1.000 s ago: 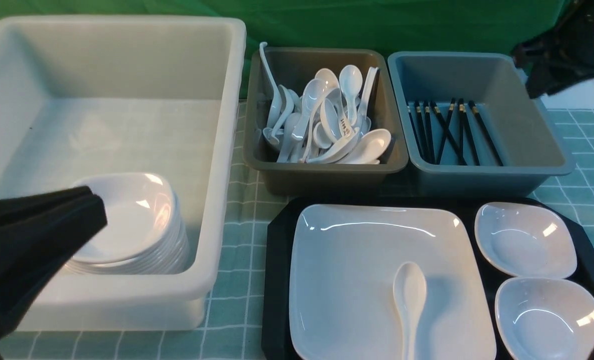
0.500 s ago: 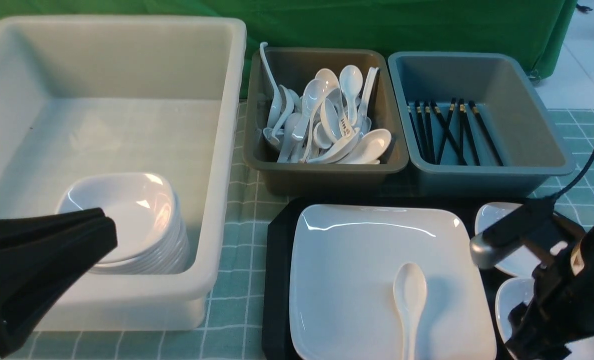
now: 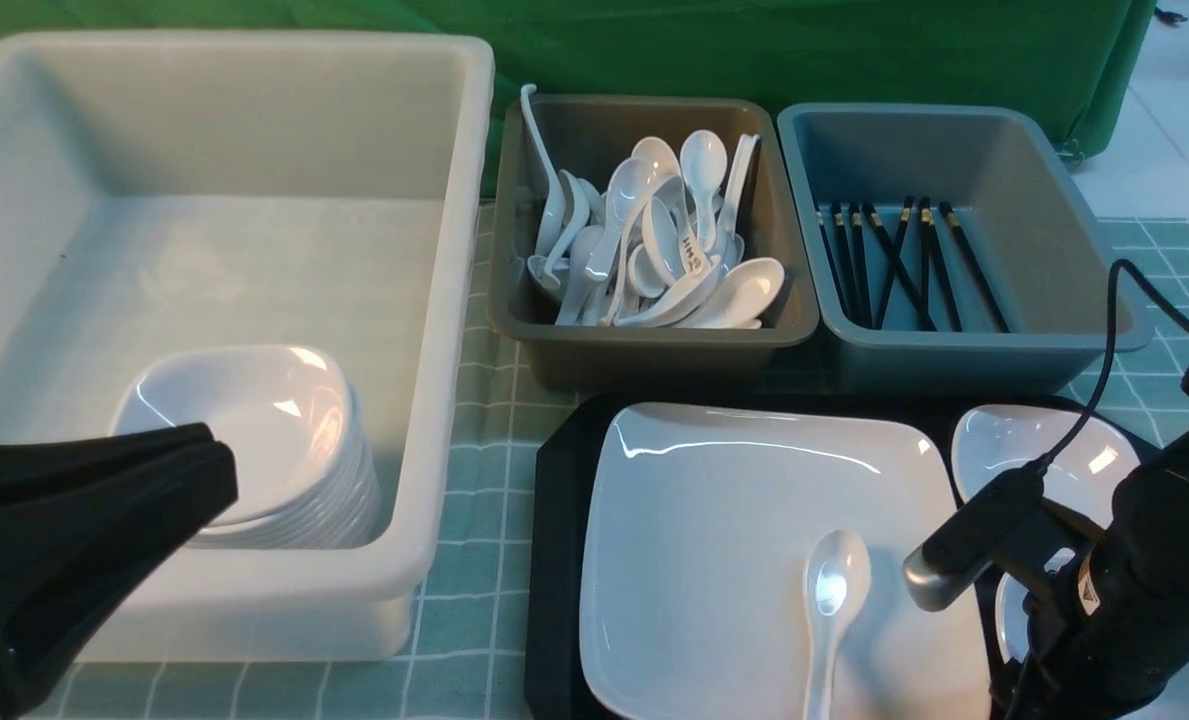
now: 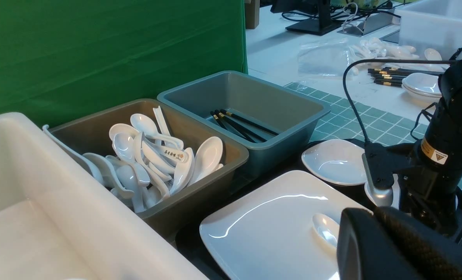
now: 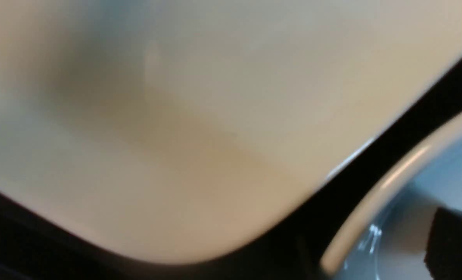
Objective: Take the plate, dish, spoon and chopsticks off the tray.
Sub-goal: Use the right arm to grab a small plate from the dinner plate
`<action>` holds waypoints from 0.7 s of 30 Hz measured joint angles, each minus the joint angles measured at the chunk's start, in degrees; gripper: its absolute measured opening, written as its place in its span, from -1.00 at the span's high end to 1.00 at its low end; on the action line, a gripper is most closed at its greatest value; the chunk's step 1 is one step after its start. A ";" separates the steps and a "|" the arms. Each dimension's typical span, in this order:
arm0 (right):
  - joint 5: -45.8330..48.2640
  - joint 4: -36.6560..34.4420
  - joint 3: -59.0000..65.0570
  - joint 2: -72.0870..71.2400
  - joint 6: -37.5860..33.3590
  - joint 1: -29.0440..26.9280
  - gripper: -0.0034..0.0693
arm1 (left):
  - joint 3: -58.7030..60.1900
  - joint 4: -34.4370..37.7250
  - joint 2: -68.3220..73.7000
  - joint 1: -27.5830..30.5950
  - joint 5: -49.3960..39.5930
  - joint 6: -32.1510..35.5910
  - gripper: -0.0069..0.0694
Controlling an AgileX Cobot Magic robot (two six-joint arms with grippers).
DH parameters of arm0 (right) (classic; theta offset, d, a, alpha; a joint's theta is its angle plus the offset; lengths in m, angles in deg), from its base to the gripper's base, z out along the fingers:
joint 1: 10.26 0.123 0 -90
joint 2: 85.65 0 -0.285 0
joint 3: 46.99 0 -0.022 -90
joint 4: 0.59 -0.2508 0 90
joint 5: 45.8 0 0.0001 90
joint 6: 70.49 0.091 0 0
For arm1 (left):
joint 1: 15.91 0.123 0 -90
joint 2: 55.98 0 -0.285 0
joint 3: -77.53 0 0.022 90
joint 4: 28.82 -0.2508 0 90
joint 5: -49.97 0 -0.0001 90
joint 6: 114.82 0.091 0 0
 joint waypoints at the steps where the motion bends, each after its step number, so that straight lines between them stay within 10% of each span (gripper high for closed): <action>1: -0.17 0.00 0.00 0.08 0.06 0.00 -0.43 | 0.00 0.00 0.00 0.00 -0.06 0.00 0.77; 21: 16.33 -1.60 -3.53 -7.60 7.22 7.56 0.60 | 0.00 -0.07 0.00 0.00 -0.63 0.58 0.77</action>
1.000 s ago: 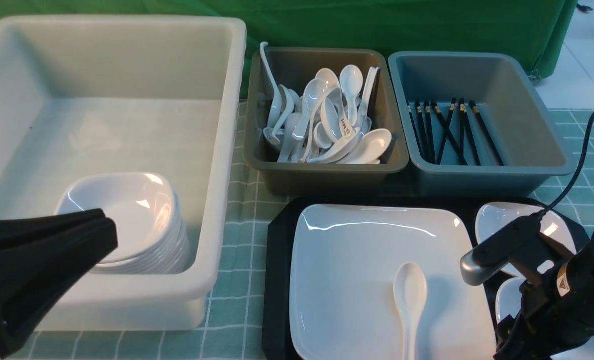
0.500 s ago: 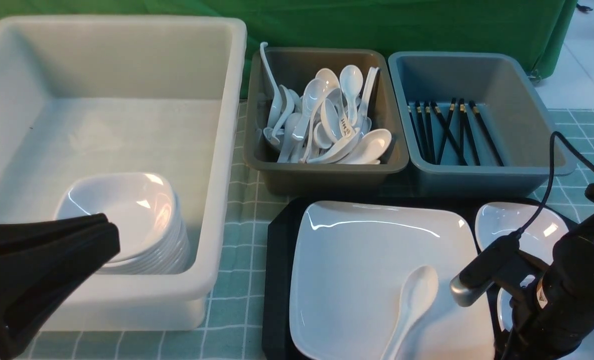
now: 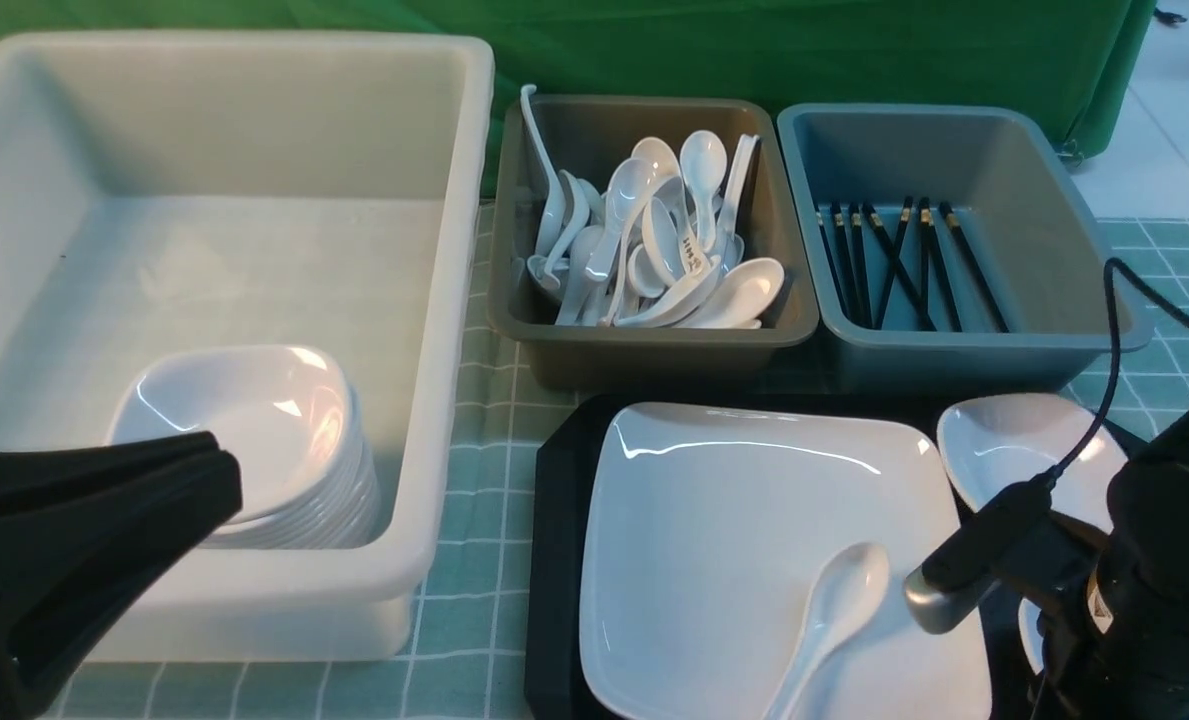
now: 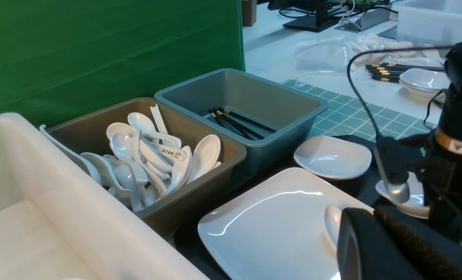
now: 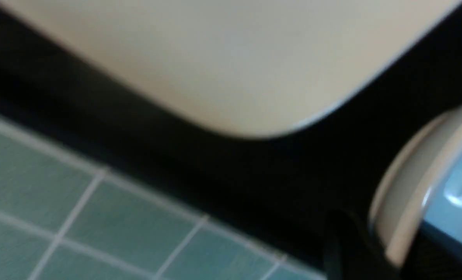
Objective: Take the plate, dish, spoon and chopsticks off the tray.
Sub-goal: Use the right arm to grab a small plate from the dinner plate, then use the right arm to put the small plate into the large storage box on the left
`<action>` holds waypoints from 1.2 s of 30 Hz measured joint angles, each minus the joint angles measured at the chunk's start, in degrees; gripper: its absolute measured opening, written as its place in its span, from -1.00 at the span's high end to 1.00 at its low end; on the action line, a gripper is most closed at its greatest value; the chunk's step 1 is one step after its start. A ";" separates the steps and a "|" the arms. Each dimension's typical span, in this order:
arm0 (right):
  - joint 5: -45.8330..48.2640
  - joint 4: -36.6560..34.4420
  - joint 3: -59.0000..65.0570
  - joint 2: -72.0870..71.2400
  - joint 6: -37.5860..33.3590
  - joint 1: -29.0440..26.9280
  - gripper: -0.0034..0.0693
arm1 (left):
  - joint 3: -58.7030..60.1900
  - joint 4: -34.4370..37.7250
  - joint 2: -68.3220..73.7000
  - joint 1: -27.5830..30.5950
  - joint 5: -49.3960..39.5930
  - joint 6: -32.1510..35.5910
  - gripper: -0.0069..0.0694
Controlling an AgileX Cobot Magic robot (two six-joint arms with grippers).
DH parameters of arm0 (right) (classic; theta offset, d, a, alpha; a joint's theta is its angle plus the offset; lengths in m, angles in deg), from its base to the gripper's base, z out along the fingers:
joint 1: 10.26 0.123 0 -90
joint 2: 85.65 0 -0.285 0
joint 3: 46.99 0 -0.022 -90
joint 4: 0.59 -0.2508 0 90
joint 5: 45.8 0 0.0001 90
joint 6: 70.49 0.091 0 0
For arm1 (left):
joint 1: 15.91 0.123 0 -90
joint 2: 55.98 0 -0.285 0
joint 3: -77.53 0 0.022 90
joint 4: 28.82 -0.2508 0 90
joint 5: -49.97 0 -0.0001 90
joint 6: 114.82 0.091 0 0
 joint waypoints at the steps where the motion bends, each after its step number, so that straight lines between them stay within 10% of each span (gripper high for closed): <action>1: 1.67 0.00 -1.00 -1.56 1.77 1.04 0.67 | 0.00 -0.25 0.00 0.00 0.00 -0.09 0.77; 10: 12.06 -0.11 -21.39 -9.43 9.19 9.47 0.74 | -8.81 -19.64 -0.14 0.00 -5.75 -18.69 0.77; 21: 6.35 -0.65 -63.03 18.82 -14.65 32.40 0.74 | -17.40 -47.69 -7.80 0.00 -22.34 -44.51 0.77; 36: -1.99 -0.24 -79.77 42.61 -35.02 34.52 0.72 | -17.76 -52.13 -18.96 0.00 -27.03 -49.29 0.77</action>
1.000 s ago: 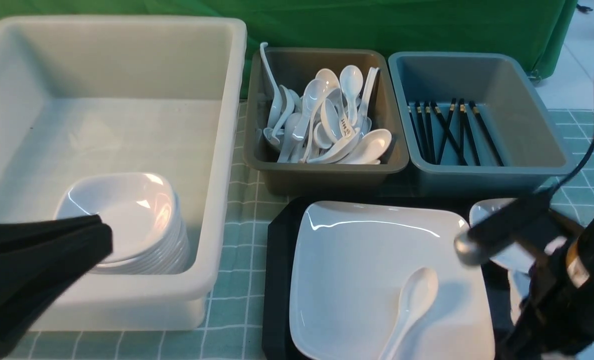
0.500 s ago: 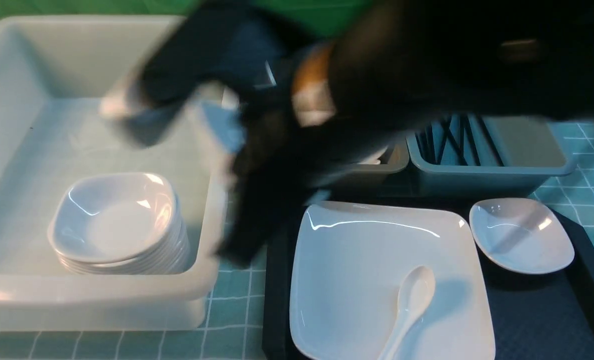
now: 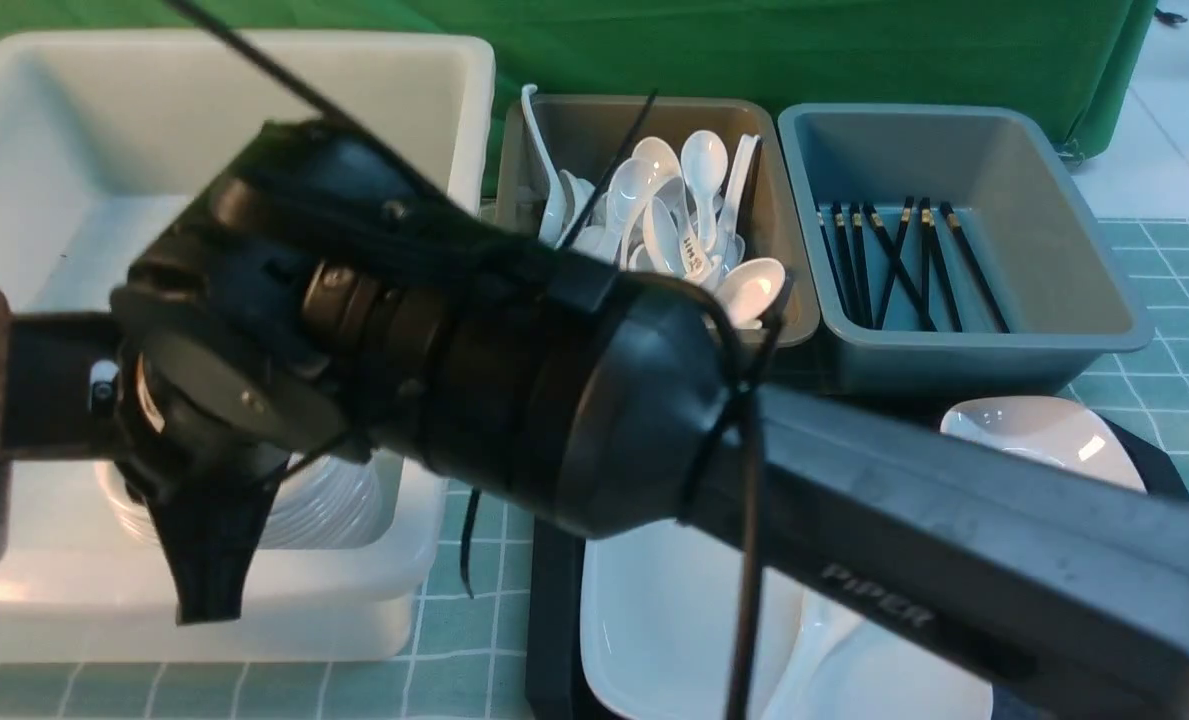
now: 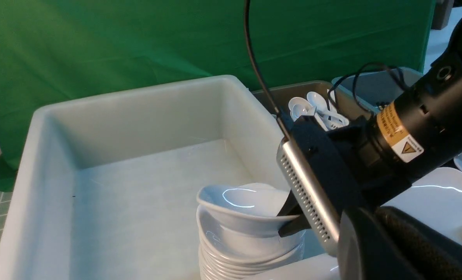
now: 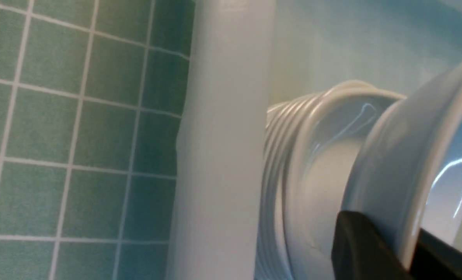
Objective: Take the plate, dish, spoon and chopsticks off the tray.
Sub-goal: Use the right arm to put the small plate into the large storage box on the left, then use the right arm to grab a small plate from the dinner plate
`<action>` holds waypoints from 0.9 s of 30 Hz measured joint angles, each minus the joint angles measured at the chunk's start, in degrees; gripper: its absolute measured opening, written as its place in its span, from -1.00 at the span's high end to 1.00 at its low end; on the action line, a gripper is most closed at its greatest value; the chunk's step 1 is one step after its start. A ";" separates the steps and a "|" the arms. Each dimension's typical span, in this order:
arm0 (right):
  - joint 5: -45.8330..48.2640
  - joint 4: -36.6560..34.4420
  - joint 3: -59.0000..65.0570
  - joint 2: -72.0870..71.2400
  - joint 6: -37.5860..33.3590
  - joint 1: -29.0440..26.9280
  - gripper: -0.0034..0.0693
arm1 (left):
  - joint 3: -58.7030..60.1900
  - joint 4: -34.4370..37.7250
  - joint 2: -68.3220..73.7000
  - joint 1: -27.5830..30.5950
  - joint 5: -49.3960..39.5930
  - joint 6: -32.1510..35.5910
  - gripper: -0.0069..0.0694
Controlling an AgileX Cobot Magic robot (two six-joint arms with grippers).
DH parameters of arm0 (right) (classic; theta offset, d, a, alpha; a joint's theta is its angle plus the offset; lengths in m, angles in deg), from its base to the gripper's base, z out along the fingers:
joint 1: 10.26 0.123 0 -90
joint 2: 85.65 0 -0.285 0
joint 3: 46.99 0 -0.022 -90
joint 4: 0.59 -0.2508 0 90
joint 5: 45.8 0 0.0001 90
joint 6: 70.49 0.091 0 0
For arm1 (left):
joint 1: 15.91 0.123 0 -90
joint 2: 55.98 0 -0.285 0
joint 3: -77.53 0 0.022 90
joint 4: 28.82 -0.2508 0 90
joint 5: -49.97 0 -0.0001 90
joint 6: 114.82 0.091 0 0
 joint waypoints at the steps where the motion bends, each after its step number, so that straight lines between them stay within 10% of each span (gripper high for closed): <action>1: 0.00 0.38 -0.03 0.31 0.00 0.00 0.71 | 0.00 0.00 -0.04 0.00 0.00 0.00 0.77; 14: 10.91 4.56 -0.21 -2.65 3.83 -0.05 -0.68 | 0.00 2.63 0.11 0.00 1.97 0.83 0.77; 27: 18.76 11.21 18.12 -26.77 23.94 -14.57 0.35 | 0.00 25.44 12.46 0.00 6.63 18.29 0.77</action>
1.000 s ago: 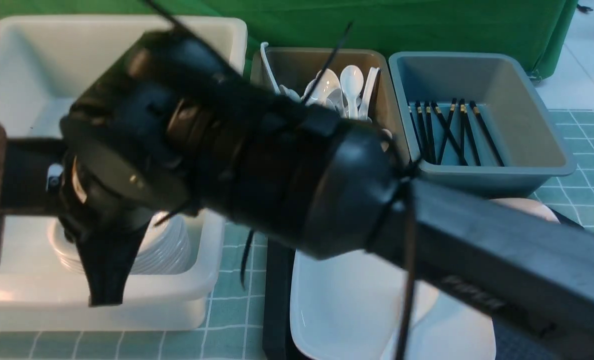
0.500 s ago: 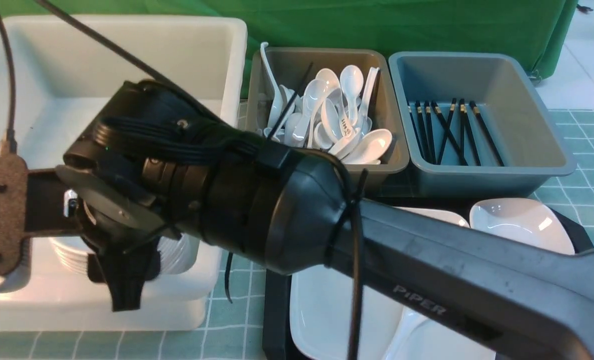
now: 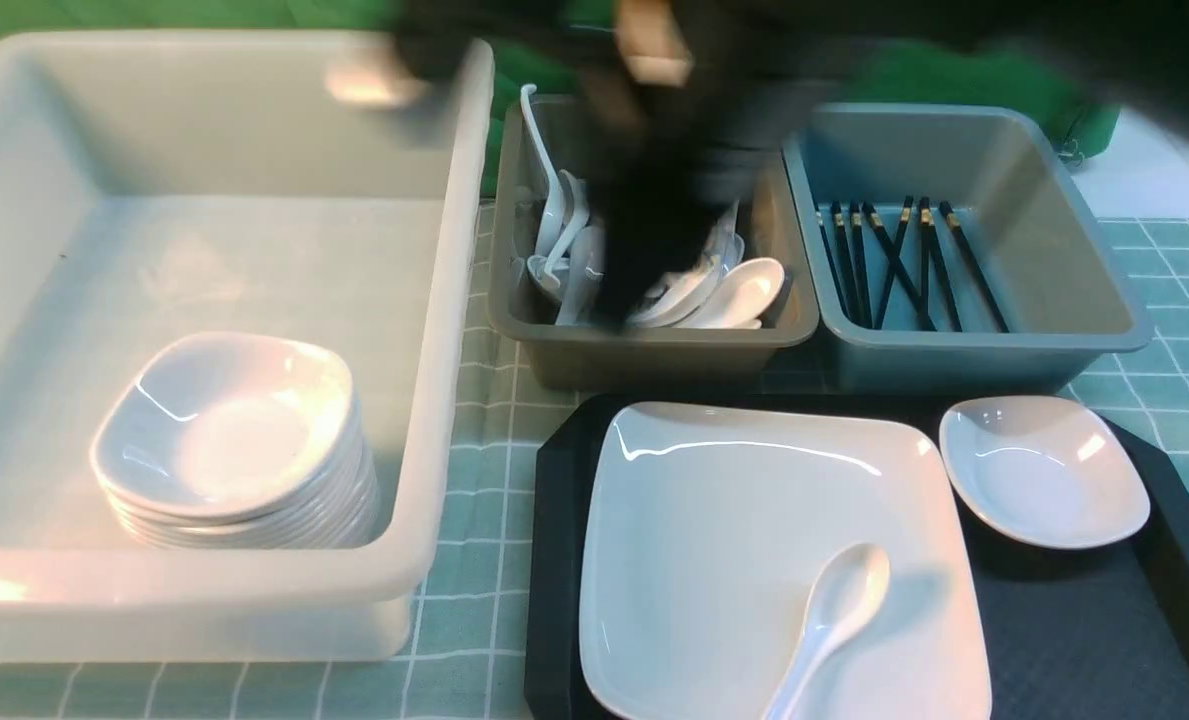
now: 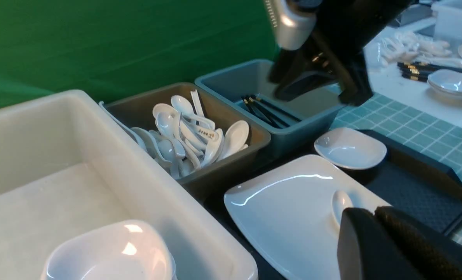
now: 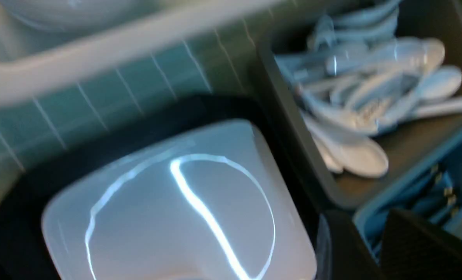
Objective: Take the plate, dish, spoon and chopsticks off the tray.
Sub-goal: Use the right arm to grab a small plate from the dinner plate
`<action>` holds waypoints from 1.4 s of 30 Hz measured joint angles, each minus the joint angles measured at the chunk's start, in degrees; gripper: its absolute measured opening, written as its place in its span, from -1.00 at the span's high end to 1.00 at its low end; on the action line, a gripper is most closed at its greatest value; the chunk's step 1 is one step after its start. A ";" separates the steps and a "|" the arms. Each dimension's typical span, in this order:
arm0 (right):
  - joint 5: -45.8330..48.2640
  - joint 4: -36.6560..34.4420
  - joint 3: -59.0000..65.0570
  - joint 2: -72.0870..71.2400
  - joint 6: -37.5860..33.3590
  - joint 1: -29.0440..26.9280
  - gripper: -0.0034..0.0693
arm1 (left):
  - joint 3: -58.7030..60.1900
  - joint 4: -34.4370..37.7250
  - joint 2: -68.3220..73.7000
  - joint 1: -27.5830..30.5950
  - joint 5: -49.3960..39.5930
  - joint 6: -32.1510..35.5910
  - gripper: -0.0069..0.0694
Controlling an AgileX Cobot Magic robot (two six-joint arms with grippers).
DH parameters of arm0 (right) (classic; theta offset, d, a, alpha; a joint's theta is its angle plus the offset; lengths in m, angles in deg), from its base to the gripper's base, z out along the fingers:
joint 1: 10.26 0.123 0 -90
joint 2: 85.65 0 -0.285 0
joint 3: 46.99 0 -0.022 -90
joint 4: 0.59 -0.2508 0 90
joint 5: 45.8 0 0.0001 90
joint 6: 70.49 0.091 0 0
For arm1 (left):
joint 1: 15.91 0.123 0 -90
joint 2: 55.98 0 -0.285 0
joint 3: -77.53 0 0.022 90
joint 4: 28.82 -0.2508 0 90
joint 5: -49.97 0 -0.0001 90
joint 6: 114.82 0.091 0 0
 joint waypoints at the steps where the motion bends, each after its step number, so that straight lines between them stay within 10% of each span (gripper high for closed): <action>1: -0.05 0.00 4.68 -1.98 0.57 -2.80 0.33 | 0.00 0.14 0.47 0.00 0.00 0.19 0.77; 7: -6.24 -2.38 34.78 -8.36 0.55 -22.85 -0.19 | 0.49 0.37 0.97 0.00 1.81 2.35 0.77; 14: -25.24 -5.31 47.41 -6.79 -3.57 -32.33 -0.41 | 4.24 0.37 1.02 0.00 6.53 3.06 0.77; 35: -38.41 -2.46 47.82 5.22 -9.72 -35.03 -0.41 | 5.84 0.54 1.06 0.00 7.65 3.93 0.77; 42: -39.07 -2.25 47.82 5.62 -11.54 -35.03 0.07 | 5.84 0.68 1.06 0.00 7.65 4.23 0.77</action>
